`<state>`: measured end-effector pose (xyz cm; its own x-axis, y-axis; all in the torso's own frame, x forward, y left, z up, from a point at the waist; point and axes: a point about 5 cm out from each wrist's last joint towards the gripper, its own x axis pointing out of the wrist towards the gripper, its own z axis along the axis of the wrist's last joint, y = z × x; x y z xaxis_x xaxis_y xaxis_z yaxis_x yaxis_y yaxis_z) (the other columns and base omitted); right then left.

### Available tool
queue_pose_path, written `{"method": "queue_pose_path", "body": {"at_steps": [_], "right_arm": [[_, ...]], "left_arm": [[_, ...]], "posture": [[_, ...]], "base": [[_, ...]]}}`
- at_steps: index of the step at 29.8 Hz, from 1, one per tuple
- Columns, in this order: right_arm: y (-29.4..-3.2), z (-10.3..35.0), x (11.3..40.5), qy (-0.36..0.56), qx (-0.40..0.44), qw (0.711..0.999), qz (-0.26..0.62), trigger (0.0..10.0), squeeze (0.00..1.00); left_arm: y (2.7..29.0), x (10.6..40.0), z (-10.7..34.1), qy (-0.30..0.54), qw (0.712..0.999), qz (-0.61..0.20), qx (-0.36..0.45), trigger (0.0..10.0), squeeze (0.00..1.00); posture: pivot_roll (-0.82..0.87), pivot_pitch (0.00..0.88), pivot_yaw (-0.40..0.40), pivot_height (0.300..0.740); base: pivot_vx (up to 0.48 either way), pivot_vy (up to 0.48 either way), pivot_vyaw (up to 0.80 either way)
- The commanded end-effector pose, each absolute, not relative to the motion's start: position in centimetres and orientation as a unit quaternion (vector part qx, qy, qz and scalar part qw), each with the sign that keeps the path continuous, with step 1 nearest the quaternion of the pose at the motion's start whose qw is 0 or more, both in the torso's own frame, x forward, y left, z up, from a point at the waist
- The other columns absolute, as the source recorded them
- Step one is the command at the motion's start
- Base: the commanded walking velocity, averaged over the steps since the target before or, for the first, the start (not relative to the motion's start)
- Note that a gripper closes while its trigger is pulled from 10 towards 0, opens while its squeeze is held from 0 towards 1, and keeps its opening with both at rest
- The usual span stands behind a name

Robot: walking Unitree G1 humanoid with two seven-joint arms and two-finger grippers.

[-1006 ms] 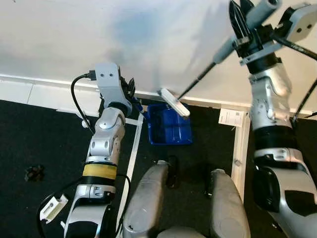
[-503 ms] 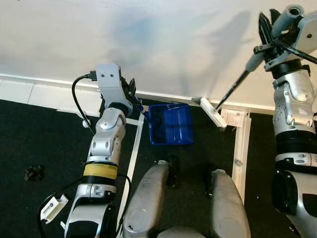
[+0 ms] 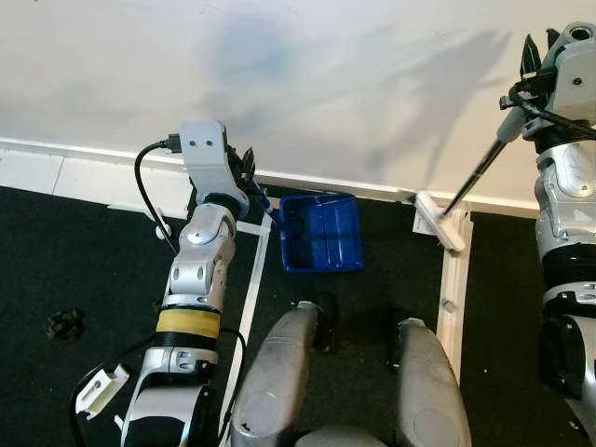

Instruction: Sweep floor

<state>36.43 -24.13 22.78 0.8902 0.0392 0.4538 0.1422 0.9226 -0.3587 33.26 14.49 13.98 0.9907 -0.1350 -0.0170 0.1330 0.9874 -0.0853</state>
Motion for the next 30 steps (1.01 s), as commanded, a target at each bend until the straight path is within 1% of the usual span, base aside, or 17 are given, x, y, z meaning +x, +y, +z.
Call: {"method": "queue_pose_path", "body": {"at_steps": [1, 8, 14, 22, 30], "right_arm": [[-24.5, 23.8, 36.2, -0.263, -0.228, 0.936, -0.046, 10.0, 0.00], [-25.4, 22.6, 36.2, -0.243, -0.257, 0.932, -0.074, 10.0, 0.00], [-25.3, 21.4, 36.3, -0.227, -0.288, 0.928, -0.072, 10.0, 0.00], [-25.0, 20.5, 36.5, -0.215, -0.276, 0.934, -0.068, 10.0, 0.00], [-24.6, 19.4, 36.6, -0.201, -0.289, 0.934, -0.065, 10.0, 0.00]], "left_arm": [[13.9, 32.5, 11.7, 0.059, 0.992, -0.086, -0.066, 10.0, 0.00], [13.8, 32.5, 11.8, 0.060, 0.992, -0.089, -0.064, 10.0, 0.00], [13.9, 32.4, 11.8, 0.061, 0.992, -0.089, -0.064, 10.0, 0.00], [14.1, 32.3, 11.9, 0.062, 0.992, -0.089, -0.063, 10.0, 0.00], [14.5, 31.7, 11.7, 0.068, 0.992, -0.086, -0.059, 10.0, 0.00]], "posture": [[0.10, 0.367, 0.136, 0.740], [0.10, 0.371, 0.146, 0.740], [0.10, 0.376, 0.150, 0.740], [0.11, 0.386, 0.156, 0.740], [0.13, 0.406, 0.165, 0.740]], "base": [[0.000, 0.000, 0.00], [0.000, 0.000, 0.00], [0.000, 0.000, 0.00], [0.000, 0.000, 0.00], [0.000, 0.000, 0.00]]}}
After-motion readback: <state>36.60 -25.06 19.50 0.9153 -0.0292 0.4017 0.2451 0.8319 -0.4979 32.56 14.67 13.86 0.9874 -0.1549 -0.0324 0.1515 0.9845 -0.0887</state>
